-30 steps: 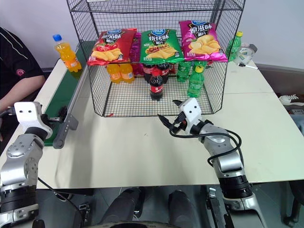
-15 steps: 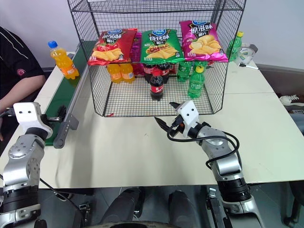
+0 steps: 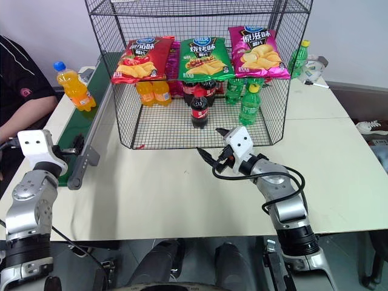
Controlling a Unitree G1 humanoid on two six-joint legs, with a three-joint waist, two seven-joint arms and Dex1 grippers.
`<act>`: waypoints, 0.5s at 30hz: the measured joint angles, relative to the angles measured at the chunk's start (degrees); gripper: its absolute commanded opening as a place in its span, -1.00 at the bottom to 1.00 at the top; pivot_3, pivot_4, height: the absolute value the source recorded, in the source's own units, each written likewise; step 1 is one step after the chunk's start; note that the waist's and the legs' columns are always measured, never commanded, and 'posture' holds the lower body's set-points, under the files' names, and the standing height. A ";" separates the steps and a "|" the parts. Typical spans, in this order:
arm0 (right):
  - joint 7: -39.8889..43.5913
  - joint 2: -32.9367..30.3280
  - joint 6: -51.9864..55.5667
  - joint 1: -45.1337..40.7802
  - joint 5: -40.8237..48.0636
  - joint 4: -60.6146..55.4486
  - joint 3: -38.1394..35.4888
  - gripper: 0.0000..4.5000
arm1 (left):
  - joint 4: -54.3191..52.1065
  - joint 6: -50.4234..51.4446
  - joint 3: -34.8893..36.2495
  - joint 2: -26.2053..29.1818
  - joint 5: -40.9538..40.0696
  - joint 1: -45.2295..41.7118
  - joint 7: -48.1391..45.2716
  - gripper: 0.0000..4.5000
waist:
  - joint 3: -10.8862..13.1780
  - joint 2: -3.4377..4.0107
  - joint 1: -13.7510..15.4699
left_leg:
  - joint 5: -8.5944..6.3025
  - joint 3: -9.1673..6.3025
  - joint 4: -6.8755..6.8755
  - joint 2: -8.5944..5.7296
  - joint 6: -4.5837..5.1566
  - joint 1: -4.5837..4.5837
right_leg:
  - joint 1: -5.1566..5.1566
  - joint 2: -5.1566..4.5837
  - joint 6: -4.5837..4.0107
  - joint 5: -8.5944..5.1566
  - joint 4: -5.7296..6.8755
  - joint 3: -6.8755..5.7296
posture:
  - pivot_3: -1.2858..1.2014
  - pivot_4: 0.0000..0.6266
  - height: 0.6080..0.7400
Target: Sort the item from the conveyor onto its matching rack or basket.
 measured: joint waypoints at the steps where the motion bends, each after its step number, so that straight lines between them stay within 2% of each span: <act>1: 0.00 0.02 -0.10 0.00 -0.01 0.02 0.02 1.00 | 0.05 -0.13 0.04 0.03 0.00 0.00 0.01 0.98 | 0.00 0.00 -0.01 | 0.00 0.00 0.00 0.00 0.00 0.00 | 0.00 0.00 0.00 0.00 0.00 0.00 | 0.03 -0.52 1.00; 15: 0.02 0.03 -0.12 -0.10 -0.02 0.60 0.10 1.00 | 1.49 -1.27 2.06 0.17 -0.30 -0.90 0.60 0.98 | 0.00 0.00 0.00 | 0.00 0.00 0.01 0.00 0.00 0.00 | 0.00 0.00 0.00 0.00 0.01 0.00 | 0.03 -0.52 1.00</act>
